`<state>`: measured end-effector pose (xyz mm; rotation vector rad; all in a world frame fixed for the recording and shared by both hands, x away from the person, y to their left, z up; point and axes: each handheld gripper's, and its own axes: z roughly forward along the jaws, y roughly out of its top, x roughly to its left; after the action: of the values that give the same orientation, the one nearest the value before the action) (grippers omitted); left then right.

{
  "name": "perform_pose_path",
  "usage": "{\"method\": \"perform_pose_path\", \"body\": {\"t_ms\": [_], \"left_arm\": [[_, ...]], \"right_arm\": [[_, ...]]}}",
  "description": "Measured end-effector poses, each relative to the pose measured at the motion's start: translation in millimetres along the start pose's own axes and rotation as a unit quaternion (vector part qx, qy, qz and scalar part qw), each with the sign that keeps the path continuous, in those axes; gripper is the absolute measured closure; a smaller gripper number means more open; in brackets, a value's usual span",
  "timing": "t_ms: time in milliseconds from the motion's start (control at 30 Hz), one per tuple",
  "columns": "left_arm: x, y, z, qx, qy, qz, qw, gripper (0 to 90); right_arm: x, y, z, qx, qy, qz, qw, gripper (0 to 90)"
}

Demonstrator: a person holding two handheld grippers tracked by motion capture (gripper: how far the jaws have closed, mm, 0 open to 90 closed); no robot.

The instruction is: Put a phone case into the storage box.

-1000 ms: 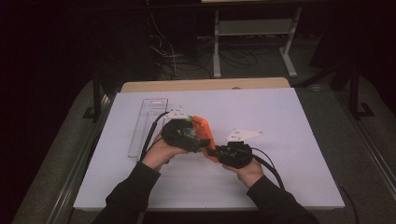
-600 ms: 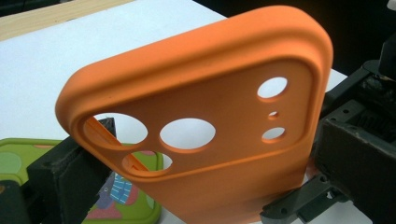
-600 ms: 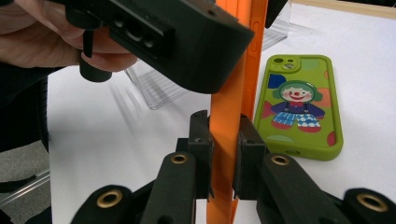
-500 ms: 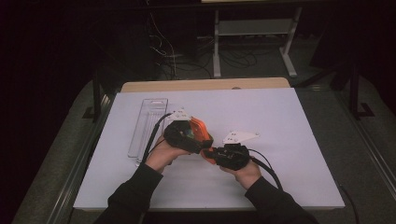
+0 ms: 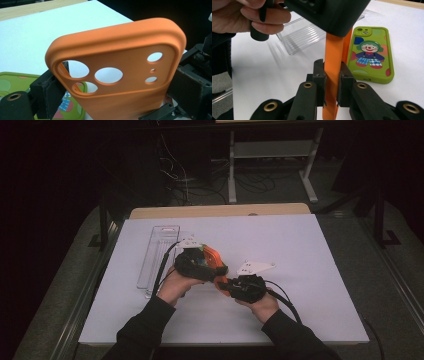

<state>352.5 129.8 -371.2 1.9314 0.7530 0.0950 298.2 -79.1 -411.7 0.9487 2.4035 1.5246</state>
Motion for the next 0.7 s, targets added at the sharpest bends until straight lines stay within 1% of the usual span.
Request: {"method": "perform_pose_path", "body": {"t_ms": [100, 200, 233, 300, 333, 367, 467, 567, 700], "left_arm": [[-0.3, -0.5, 0.1, -0.003, -0.001, -0.003, 1.0, 10.6], [-0.7, -0.5, -0.3, -0.008, -0.002, -0.011, 0.9999, 12.8], [-0.5, -0.4, -0.2, -0.009, -0.002, -0.011, 0.9999, 13.1], [1.8, 0.0, -0.1, -0.007, -0.008, -0.001, 0.9999, 13.6], [1.8, 0.0, 0.1, -0.008, -0.008, -0.004, 0.9999, 13.8], [2.6, 0.4, 0.0, -0.007, -0.009, 0.001, 0.9999, 14.0], [0.9, 1.1, 0.3, -0.012, -0.007, 0.005, 0.9999, 14.4], [-2.0, 1.8, 0.5, -0.016, -0.005, 0.002, 0.9999, 14.7], [-2.1, 3.0, 0.8, -0.012, -0.006, 0.008, 0.9999, 15.1]], "right_arm": [[0.2, -0.8, 0.8, 0.003, -0.002, -0.001, 1.0, 78.9], [0.5, -1.0, 1.3, 0.006, -0.002, -0.003, 1.0, 78.9], [0.3, -1.0, 1.5, 0.005, -0.002, -0.003, 1.0, 78.9], [0.3, -1.0, 1.5, 0.006, -0.003, -0.002, 1.0, 78.8], [0.4, -1.0, 1.6, 0.007, -0.003, -0.001, 1.0, 78.8], [0.7, -1.1, 1.7, 0.007, -0.004, -0.001, 1.0, 78.8], [0.8, -1.2, 2.2, 0.004, -0.002, 0.003, 1.0, 78.8], [0.0, -1.3, 2.5, 0.0, 0.0, 0.005, 1.0, 78.8], [-0.6, -1.2, 2.4, 0.003, -0.002, 0.003, 1.0, 78.0]]}}
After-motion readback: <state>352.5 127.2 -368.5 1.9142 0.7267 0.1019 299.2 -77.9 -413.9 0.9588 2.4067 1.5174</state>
